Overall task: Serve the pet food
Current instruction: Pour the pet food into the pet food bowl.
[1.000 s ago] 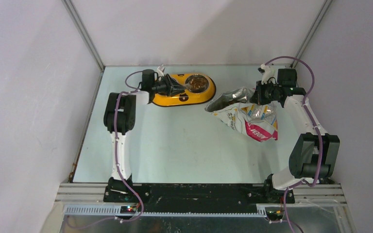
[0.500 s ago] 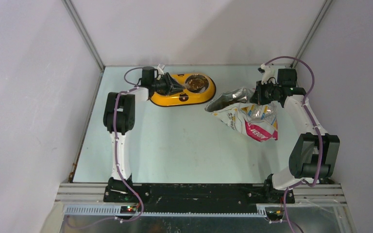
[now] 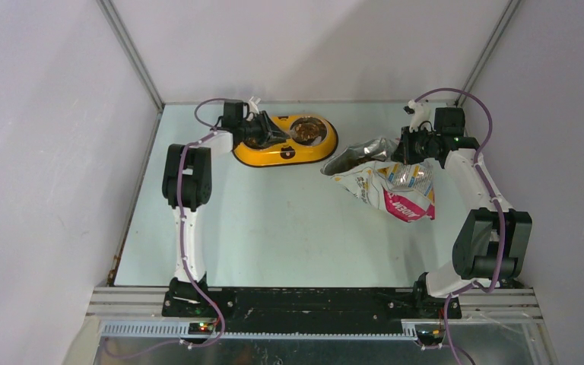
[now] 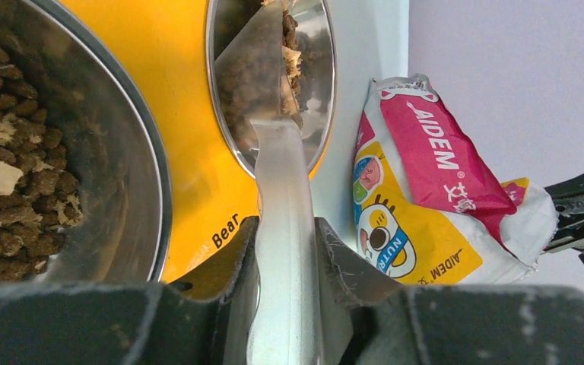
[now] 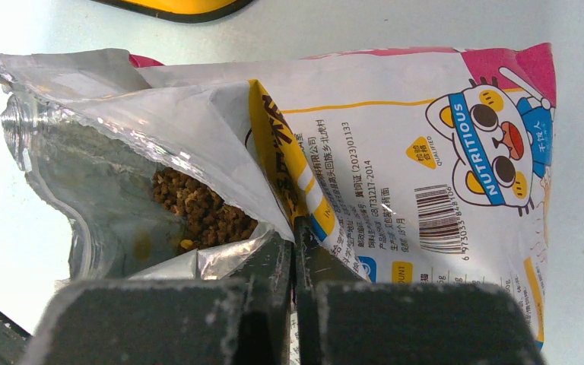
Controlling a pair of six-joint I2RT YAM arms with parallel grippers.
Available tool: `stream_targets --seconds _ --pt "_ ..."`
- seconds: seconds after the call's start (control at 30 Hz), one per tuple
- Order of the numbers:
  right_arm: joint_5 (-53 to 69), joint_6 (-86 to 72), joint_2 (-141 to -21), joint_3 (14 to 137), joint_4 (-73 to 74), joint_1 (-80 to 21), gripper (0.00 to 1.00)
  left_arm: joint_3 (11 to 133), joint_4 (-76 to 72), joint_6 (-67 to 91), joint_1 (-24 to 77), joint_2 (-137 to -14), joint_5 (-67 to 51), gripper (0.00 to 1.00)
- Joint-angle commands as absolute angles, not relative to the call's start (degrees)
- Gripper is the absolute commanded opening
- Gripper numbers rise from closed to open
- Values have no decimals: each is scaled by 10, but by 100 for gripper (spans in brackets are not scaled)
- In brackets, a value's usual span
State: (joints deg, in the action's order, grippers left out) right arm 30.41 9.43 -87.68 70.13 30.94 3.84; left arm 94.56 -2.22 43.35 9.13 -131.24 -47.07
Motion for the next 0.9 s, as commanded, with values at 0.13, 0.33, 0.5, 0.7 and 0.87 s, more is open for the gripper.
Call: stream_targets --seconds 0.13,0.33,0.5,0.7,0.87 --pt "239 110 -880 708 344 59 0 989 41 385 93 -1286 -404 0" --pt "241 110 -880 708 345 59 0 1022 91 354 99 -1292 -376 0" --pt "243 111 -879 709 345 59 0 1053 140 325 105 -1296 -353 0" --pt "245 112 -876 708 346 59 0 1084 180 301 113 -1301 -323 0" --pt "248 111 -876 709 347 59 0 1110 202 289 119 -1307 -311 0"
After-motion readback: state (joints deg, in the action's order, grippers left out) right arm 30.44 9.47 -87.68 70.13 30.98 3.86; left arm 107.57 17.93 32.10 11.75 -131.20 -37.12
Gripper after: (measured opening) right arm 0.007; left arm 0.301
